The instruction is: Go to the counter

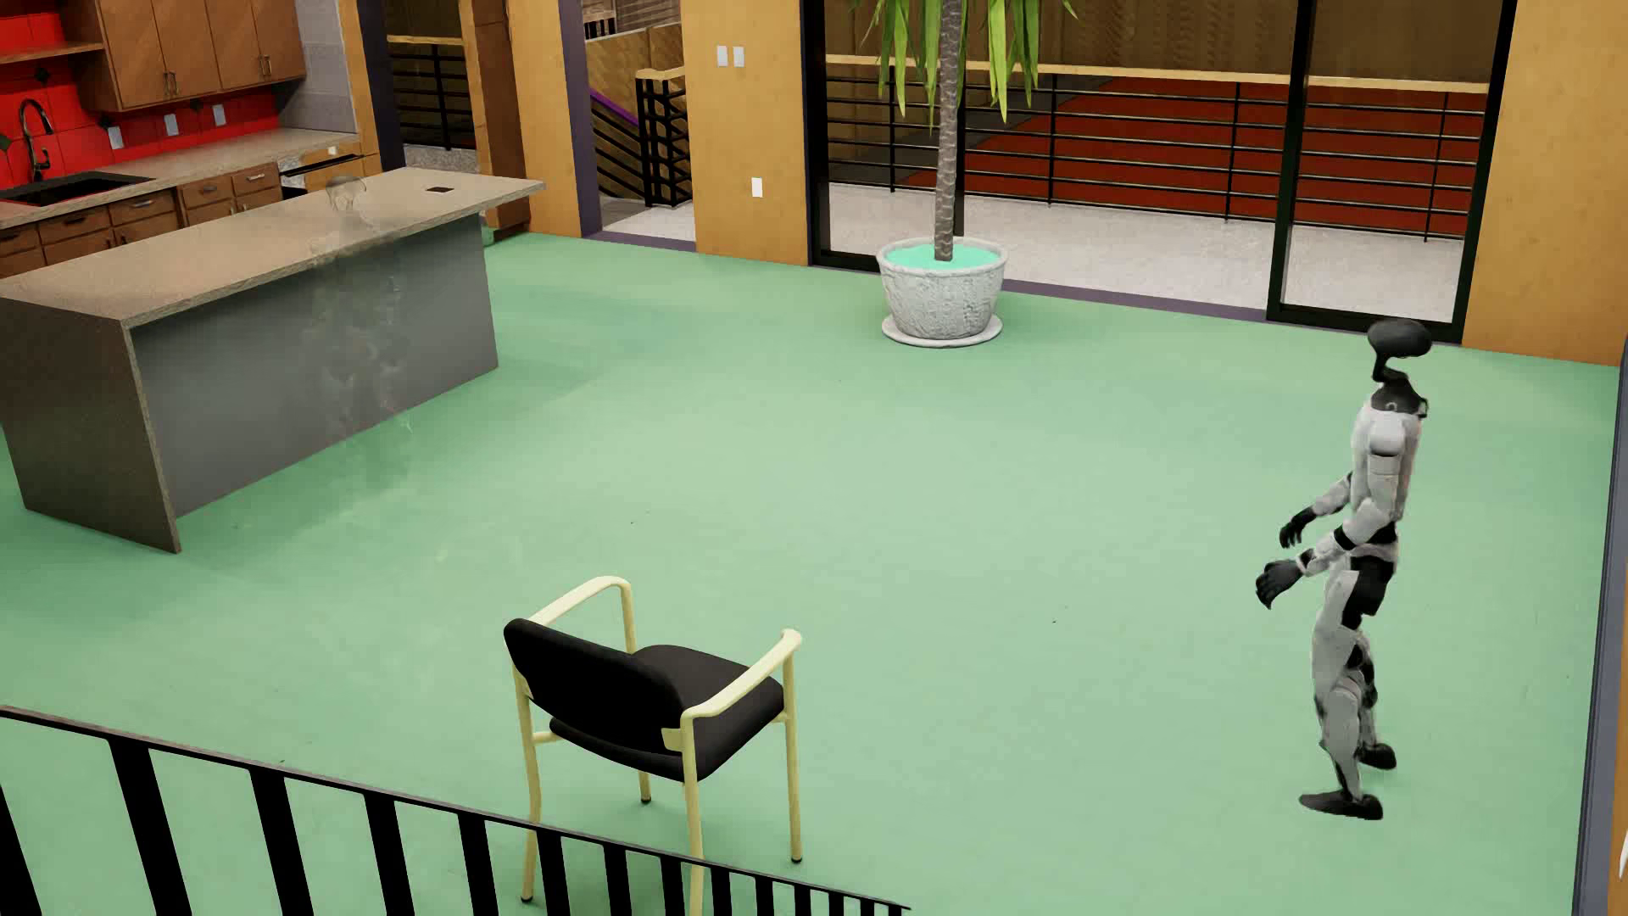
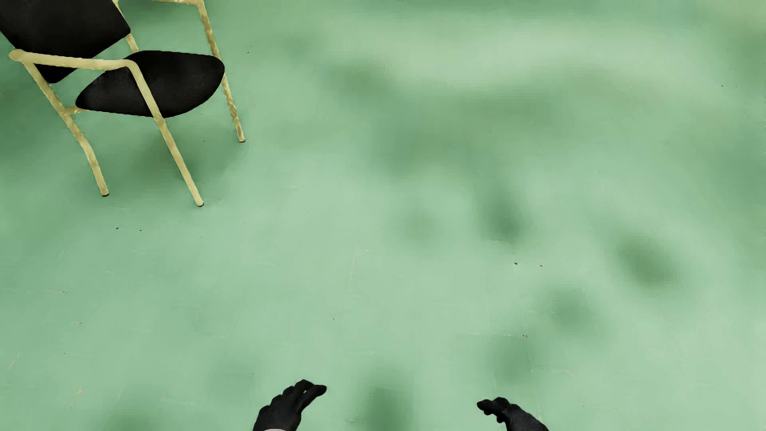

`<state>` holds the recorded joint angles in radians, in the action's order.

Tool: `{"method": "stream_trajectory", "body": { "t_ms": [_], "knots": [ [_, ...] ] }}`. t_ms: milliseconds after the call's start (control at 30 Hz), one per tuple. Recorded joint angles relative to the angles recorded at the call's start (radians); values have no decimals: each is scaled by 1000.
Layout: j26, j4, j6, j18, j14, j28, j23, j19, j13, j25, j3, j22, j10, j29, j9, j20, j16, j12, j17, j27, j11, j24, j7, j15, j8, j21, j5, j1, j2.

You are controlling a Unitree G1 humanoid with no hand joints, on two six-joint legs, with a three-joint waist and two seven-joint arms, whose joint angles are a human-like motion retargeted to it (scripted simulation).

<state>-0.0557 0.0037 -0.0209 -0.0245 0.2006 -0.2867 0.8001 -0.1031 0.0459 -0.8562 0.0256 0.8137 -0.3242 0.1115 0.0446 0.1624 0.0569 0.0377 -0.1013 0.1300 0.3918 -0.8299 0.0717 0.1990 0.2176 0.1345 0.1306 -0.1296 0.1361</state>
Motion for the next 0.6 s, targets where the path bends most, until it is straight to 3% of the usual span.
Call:
{"method": "stream_trajectory", "body": {
  "t_ms": [67, 167, 233, 267, 367, 467, 533, 600],
  "knots": [
    [-20, -27, -5, -11, 17, -34, -34, 2, -5, 25, 0, 11, -20, 15, -10, 13, -19, -1, -18, -12, 127, 52, 5, -5, -16, 3, 40, 1, 57],
    [-83, -73, -21, -26, 51, -61, -97, 19, 12, 46, -6, 42, -65, 36, -36, 16, -69, -4, -38, -24, 426, 229, 18, -106, -71, -4, 114, 1, 211],
    [-109, -101, -36, -33, 63, -42, -129, 66, 40, 62, -16, 38, -69, 64, -51, 70, -79, -2, -36, -25, 580, 294, 22, -156, -55, -14, 178, 14, 305],
    [-99, -112, -42, -36, 70, -23, -138, 60, 63, 69, -23, 38, -72, 86, -57, 99, -73, 0, -33, -22, 611, 313, 18, -150, -49, -19, 187, 19, 343],
    [-29, -123, -47, -40, 89, -84, -95, 14, 103, 82, -36, 5, -73, 163, -71, 202, -50, 3, 3, -18, 494, 274, 4, -143, -41, -23, 131, 35, 412],
    [49, -122, -38, -41, 96, -141, -114, -40, 183, 127, -40, -49, -36, 192, -83, 292, -21, -31, 14, -68, 178, 263, -14, -174, -23, -39, 70, 63, 424],
    [49, -117, -29, -39, 103, -130, -117, -58, 219, 197, -38, -97, -9, 195, -86, 344, 3, -70, 38, -75, -24, 243, -29, -202, -38, -60, 27, 83, 425],
    [13, -113, -20, -35, 120, -121, -106, -79, 223, 254, -35, -136, 2, 160, -89, 369, 13, -106, 44, -50, -135, 216, -33, -207, -50, -70, 1, 103, 438]
  ]
}}
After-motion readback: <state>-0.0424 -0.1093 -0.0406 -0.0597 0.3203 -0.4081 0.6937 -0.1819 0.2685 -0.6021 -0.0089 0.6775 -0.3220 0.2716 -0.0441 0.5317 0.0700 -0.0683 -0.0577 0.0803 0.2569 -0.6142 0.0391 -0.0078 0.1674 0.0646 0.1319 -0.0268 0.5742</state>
